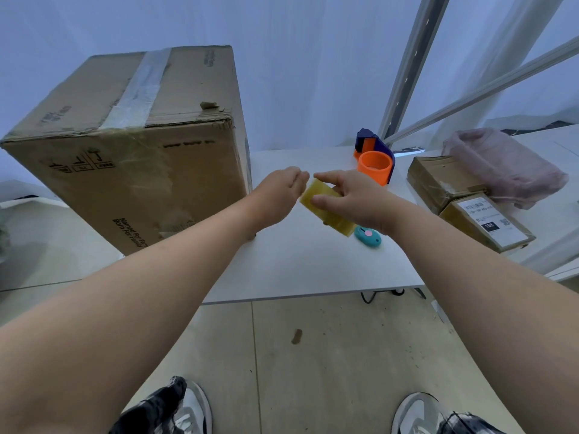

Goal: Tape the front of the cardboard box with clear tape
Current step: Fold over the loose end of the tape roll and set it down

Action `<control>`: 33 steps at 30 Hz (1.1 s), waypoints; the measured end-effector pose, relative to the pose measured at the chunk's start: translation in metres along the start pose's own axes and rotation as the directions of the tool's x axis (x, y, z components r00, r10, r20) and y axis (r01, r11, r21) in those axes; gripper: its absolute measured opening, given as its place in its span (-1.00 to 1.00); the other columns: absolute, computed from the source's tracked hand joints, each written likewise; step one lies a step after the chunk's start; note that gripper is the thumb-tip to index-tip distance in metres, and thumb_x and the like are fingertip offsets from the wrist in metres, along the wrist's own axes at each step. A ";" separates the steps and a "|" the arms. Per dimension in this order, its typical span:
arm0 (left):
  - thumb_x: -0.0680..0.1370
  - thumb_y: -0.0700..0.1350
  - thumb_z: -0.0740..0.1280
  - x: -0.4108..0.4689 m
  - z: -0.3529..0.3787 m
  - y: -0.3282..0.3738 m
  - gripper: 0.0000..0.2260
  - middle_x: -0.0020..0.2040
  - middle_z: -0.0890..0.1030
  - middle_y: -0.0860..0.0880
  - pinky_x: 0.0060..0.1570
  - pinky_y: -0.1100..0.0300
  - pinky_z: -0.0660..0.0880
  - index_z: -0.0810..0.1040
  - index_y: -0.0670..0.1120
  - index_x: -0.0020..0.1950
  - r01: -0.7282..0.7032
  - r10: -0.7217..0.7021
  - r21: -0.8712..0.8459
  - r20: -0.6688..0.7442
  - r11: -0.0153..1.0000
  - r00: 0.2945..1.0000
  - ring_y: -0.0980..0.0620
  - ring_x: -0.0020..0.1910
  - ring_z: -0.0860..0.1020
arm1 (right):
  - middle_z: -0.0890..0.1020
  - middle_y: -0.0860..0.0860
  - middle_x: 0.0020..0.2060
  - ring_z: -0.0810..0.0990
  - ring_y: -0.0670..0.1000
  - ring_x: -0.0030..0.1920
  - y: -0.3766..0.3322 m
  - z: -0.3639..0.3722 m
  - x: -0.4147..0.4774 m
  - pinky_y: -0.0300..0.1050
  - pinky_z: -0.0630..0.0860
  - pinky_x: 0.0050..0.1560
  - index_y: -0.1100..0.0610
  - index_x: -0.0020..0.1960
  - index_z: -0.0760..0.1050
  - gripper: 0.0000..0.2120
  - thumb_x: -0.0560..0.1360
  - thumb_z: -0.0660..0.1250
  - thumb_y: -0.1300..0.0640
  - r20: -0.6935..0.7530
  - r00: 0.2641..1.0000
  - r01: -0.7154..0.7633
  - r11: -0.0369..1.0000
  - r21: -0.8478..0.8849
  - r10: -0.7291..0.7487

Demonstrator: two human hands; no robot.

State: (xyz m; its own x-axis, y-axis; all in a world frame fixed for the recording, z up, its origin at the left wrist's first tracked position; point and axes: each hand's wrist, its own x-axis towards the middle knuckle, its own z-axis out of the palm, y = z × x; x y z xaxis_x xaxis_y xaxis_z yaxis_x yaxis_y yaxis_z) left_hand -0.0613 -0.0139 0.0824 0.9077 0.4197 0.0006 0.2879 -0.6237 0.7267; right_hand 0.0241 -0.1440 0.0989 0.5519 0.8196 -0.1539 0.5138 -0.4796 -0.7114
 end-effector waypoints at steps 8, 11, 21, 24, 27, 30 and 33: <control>0.67 -0.05 0.04 -0.005 0.000 0.005 -0.69 -0.37 0.36 0.01 -0.32 0.24 0.32 0.34 -0.09 -0.25 0.094 -0.032 -0.343 0.183 0.935 0.983 0.07 -0.37 0.32 | 0.42 0.06 0.33 0.42 0.04 0.22 0.009 -0.001 -0.002 -0.12 0.35 0.07 -0.04 0.41 0.28 -0.57 0.56 0.24 0.02 -0.055 0.998 0.004 0.998 -0.066 -0.007; 0.65 -0.01 0.07 -0.001 0.000 0.002 -0.69 -0.28 0.48 -0.04 -0.19 0.13 0.42 0.42 -0.08 -0.21 0.110 -0.075 -0.261 0.138 0.959 0.988 0.03 -0.32 0.42 | 0.46 0.02 0.12 0.41 0.00 0.04 0.009 -0.002 -0.002 -0.11 0.40 -0.05 -0.03 0.26 0.39 -0.74 0.58 0.19 0.03 -0.045 0.999 -0.001 0.996 -0.091 -0.003; 0.57 -0.12 0.32 0.001 -0.004 0.002 -0.93 -0.33 0.53 -0.07 -0.41 0.29 0.46 0.46 -0.10 -0.05 0.185 -0.177 -0.484 0.064 0.855 0.982 0.06 -0.41 0.45 | 0.42 -0.05 0.01 0.42 -0.01 -0.02 0.009 -0.001 -0.004 -0.16 0.40 -0.10 0.01 0.22 0.41 -0.78 0.60 0.16 0.04 -0.069 0.997 -0.038 0.994 -0.101 0.031; 0.55 -0.11 0.34 0.001 -0.006 0.000 -0.85 -0.34 0.53 -0.06 -0.44 0.34 0.48 0.50 -0.11 -0.20 0.158 -0.156 -0.411 0.037 0.898 0.987 0.09 -0.43 0.47 | 0.41 -0.06 0.00 0.42 -0.01 -0.03 0.008 -0.002 -0.002 -0.19 0.40 -0.14 0.00 0.20 0.42 -0.80 0.59 0.17 0.05 -0.095 0.995 -0.030 0.993 -0.118 0.019; 0.52 -0.07 0.37 -0.001 -0.008 0.002 -0.84 -0.32 0.55 -0.05 -0.43 0.37 0.50 0.56 -0.13 -0.18 0.138 -0.133 -0.332 0.038 0.933 0.990 0.11 -0.41 0.50 | 0.43 -0.05 -0.01 0.43 -0.01 -0.05 0.007 -0.001 0.000 -0.32 0.36 -0.27 0.02 0.21 0.43 -0.78 0.59 0.18 0.04 -0.109 0.994 -0.018 0.994 -0.103 0.007; 0.47 -0.02 0.41 -0.003 -0.007 0.003 -0.79 -0.23 0.61 -0.10 -0.32 0.34 0.55 0.62 -0.16 -0.07 0.110 -0.089 -0.257 0.093 0.960 0.992 0.09 -0.33 0.55 | 0.45 -0.04 -0.01 0.45 -0.01 -0.05 0.006 -0.002 0.002 -0.37 0.34 -0.30 0.05 0.21 0.44 -0.77 0.59 0.18 0.04 -0.128 0.992 -0.005 0.994 -0.107 -0.009; 0.47 -0.08 0.43 -0.004 -0.010 0.005 -0.79 -0.21 0.62 -0.08 -0.28 0.35 0.57 0.62 -0.18 0.01 0.051 -0.031 -0.190 0.106 0.981 0.994 0.10 -0.33 0.57 | 0.45 -0.04 -0.01 0.45 -0.02 -0.05 0.007 -0.003 0.002 -0.37 0.34 -0.30 0.05 0.21 0.44 -0.78 0.59 0.18 0.04 -0.142 0.990 -0.009 0.995 -0.101 -0.006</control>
State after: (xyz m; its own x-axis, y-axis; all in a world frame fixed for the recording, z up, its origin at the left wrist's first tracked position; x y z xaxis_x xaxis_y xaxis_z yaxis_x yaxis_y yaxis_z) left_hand -0.0661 -0.0120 0.0930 0.9256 0.3665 -0.0950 0.2706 -0.4649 0.8430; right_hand 0.0305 -0.1462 0.0958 0.6365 0.7696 -0.0508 0.5729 -0.5158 -0.6370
